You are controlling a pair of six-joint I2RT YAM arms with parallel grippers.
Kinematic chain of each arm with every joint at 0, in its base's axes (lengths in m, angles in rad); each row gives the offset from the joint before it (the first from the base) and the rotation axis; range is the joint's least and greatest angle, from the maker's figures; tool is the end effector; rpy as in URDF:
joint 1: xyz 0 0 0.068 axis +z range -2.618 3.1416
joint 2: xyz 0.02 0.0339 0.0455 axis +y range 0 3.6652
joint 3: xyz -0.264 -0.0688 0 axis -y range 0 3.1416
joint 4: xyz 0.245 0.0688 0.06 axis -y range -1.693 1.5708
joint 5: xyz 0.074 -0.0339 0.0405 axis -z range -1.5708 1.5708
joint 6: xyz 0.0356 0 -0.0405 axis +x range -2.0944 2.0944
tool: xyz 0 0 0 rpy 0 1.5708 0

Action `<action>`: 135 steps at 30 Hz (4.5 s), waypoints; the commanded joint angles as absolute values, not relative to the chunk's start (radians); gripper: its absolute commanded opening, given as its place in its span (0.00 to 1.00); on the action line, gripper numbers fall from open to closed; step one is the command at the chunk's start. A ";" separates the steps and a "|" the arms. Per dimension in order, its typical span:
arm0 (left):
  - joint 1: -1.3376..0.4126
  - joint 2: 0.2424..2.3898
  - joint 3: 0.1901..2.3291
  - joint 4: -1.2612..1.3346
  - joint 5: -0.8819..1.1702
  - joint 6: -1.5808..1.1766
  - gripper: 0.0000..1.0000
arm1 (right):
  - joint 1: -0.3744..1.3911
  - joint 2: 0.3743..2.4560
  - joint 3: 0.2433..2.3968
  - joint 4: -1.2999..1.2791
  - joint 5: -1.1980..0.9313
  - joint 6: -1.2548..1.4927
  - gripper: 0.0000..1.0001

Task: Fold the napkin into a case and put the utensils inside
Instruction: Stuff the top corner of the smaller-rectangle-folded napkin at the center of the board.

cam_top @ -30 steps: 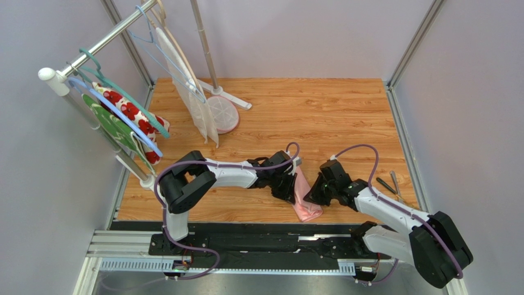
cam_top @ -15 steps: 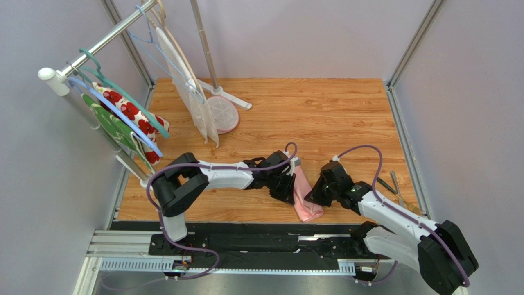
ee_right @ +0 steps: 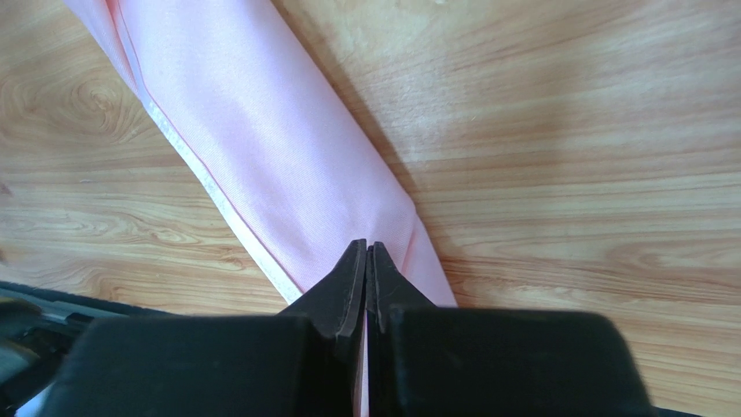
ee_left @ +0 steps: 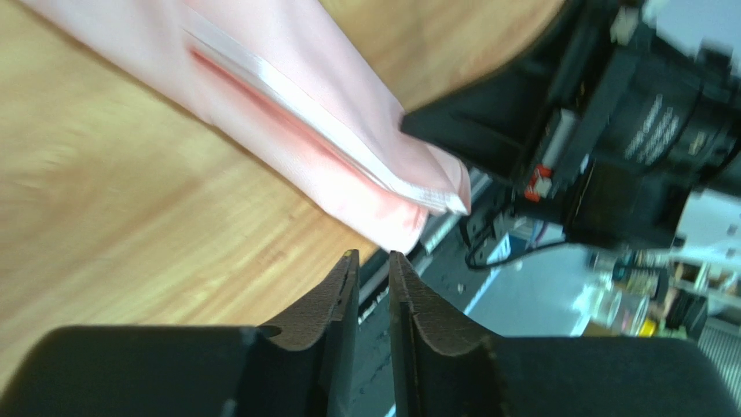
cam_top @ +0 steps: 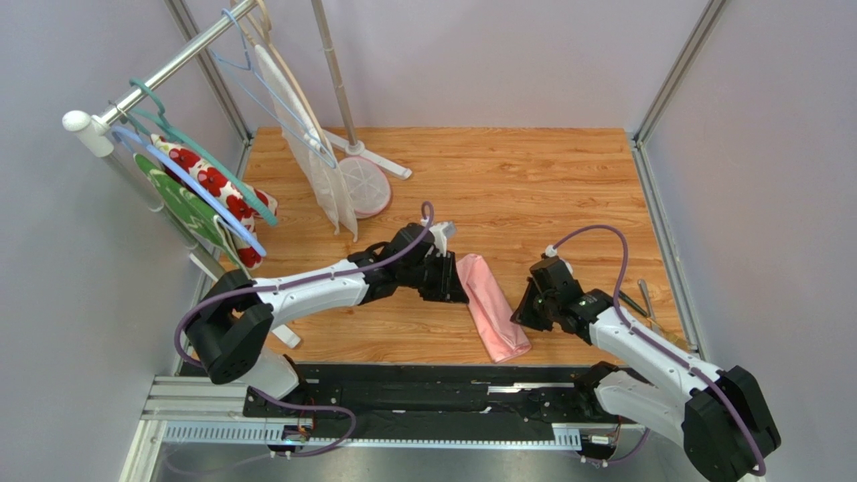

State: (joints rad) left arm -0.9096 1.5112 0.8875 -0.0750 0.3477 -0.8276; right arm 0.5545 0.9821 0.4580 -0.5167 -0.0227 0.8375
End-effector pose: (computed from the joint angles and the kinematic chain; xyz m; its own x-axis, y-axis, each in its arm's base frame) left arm 0.1872 -0.2604 0.2135 -0.9316 0.0700 -0.3567 0.3197 0.6251 -0.7121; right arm 0.1449 0.0907 0.1678 -0.8893 0.3229 -0.3238 0.1861 0.9024 0.3887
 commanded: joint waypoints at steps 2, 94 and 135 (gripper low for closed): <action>-0.845 1.522 0.928 -0.031 0.327 -0.882 0.26 | 0.538 0.979 0.529 -0.572 0.067 0.721 0.03; -0.890 1.842 0.908 0.445 0.416 -1.276 0.00 | 0.414 0.942 0.318 -0.164 -0.319 0.850 0.00; -0.939 1.930 0.862 0.506 0.492 -1.281 0.00 | 0.416 0.953 0.161 -0.048 -0.058 1.023 0.00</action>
